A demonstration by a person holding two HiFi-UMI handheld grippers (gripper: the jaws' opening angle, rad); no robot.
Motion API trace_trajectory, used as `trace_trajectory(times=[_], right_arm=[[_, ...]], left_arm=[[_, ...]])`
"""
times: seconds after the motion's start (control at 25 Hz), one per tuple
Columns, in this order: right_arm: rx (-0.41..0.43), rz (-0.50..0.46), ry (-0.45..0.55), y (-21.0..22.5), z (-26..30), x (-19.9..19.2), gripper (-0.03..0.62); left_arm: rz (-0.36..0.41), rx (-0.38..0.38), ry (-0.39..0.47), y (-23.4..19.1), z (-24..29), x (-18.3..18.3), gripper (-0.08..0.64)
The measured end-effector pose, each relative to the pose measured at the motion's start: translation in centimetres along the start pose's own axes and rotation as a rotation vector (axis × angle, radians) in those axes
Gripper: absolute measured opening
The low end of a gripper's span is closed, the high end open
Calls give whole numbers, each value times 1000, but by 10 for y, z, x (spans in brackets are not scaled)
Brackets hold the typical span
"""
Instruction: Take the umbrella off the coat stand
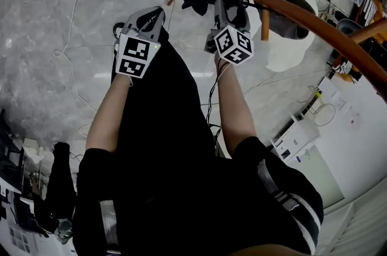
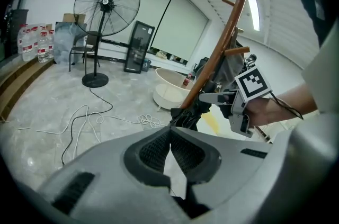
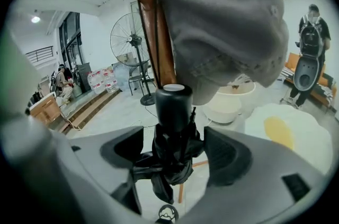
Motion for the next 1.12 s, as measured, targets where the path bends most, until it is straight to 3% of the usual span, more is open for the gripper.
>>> trace_trajectory(times=[0.24, 0.28, 0.4, 0.56, 1.12], right_arm=[[32, 3, -2, -1, 26, -3, 396], [24, 3, -9, 0, 29, -4, 390], [-19, -22, -45, 9, 32, -4, 278], [-35, -79, -65, 8, 36, -6, 268], [17, -71, -51, 2, 22, 3, 230]], left_arm=[[-5, -13, -17, -1, 5, -4, 0], [-6, -11, -18, -2, 4, -3, -1], [-5, -10, -20, -3, 5, 0, -2], [-2, -14, -27, -5, 1, -1, 0], [10, -19, -36, 3, -21, 0, 0]])
Point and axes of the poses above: the fingertips, and each gripper's own axes: z forward along the fingers, y to its right, x out of its top, the point moved 5 cm from there along -z, backward along the fingers, and after that the axes turned 14 degrees about -z, right-handed, at the moved point
